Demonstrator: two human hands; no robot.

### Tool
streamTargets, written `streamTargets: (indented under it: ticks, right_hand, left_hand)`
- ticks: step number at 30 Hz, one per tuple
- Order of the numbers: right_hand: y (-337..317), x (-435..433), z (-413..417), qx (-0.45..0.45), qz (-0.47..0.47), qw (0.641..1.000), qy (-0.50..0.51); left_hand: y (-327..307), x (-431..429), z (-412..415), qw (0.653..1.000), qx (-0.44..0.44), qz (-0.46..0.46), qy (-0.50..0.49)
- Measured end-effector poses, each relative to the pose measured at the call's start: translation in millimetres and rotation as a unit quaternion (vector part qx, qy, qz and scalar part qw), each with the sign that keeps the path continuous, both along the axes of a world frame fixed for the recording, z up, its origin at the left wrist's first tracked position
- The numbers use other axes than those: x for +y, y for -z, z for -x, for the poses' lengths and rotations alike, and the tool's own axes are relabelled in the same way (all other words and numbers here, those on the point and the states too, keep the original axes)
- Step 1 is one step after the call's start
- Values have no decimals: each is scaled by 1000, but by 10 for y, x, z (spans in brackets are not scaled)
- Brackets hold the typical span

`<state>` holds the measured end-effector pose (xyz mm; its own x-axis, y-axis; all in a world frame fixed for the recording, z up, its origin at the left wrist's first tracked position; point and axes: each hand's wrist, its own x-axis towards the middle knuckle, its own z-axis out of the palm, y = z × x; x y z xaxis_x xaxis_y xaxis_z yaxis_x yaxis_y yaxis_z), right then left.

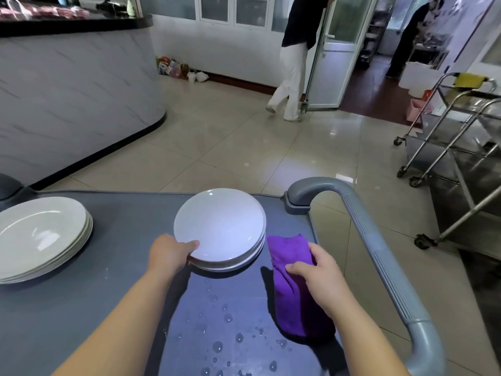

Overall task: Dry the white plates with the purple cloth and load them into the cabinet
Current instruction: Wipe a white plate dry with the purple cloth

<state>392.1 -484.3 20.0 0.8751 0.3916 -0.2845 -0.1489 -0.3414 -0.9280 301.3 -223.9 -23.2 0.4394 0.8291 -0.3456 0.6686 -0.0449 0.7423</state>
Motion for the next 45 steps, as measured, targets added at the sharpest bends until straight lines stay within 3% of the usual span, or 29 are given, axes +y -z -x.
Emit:
streamTargets:
  ticks: [5,9,12,15,17,21,25,38,42,45]
  right_hand:
    - [-36,-60,17,-31,-46,998,-15]
    - [-53,-84,32,-142,18,989,-40]
    - [-81,-91,23,-280,101,953,-64]
    - [-129,-98,40,-332,176,921,-103]
    - [-144,-99,44,-343,205,909,-116]
    - [-205,-99,58,-305,213,919,-134]
    - [-243,-82,60,-331,274,886,-176]
    - [-126,10,80,-279,279,918,-22]
    - [-165,25,73,-313,333,884,-95]
    - [-149,-2,28,-390,290,868,-102]
  left_hand:
    - [-104,-146,98,999,-47,3,-8]
    - [-79,-147,171,995,-88,23,-45]
    - [-74,-132,241,994,-97,18,-46]
    - [-72,-151,316,993,-113,15,-44]
    - [-83,-174,355,990,-130,27,-49]
    - [-115,-164,401,987,-146,39,-62]
    - [-180,-176,436,984,-160,35,-64]
    - [-287,-310,462,967,-227,75,-90]
    - [-356,-307,440,967,-235,30,-98]
    - [-443,-288,425,968,-232,-19,-90]
